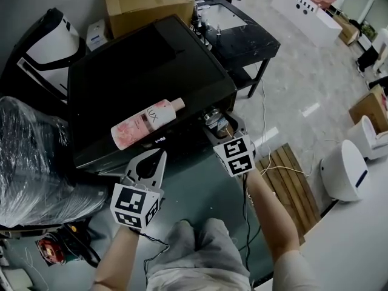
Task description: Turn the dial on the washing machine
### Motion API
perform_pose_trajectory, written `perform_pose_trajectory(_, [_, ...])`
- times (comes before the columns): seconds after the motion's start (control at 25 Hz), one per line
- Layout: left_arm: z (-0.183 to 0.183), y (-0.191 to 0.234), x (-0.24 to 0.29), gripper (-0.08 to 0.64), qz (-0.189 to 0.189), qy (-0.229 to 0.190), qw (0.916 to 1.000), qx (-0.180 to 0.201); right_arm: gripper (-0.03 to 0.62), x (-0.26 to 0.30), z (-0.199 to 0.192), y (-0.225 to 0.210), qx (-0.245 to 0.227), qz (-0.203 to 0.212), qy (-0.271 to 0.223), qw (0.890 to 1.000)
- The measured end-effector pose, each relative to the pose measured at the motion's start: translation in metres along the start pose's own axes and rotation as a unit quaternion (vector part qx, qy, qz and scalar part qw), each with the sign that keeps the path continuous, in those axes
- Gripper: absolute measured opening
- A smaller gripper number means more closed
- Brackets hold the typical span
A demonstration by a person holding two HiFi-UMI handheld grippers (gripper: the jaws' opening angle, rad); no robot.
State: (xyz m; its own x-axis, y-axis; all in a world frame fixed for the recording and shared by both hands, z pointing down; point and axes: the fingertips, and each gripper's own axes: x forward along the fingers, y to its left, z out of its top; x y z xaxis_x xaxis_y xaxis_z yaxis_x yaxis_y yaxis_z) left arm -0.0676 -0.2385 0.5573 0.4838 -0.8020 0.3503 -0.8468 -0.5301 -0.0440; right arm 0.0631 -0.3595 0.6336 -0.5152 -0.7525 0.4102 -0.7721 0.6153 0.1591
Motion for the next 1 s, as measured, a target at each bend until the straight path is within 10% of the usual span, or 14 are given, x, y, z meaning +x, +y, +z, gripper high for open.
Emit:
perform_pose_trajectory(0.4, [-0.009, 0.002, 0.001, 0.018, -0.017, 0.016, 0.9993, -0.031, 0.281, 0.004, 0.001, -0.007, 0.089, 0.002, 0.006, 0.996])
perform_pose_trajectory(0.72, [-0.011, -0.004, -0.012, 0.018, -0.026, 0.021, 0.9984, -0.045, 0.278, 0.002, -0.002, -0.013, 0.304, 0.042, -0.005, 0.952])
perform_pose_trajectory(0.8, [-0.011, -0.003, -0.014, 0.018, -0.026, 0.020, 0.9984, -0.046, 0.275, 0.001, -0.005, -0.014, 0.372, 0.046, -0.020, 0.927])
perform_pose_trajectory(1.0, [-0.006, -0.004, -0.016, 0.018, -0.027, 0.020, 0.9981, -0.051, 0.267, 0.000, -0.011, -0.018, 0.581, 0.076, -0.071, 0.807])
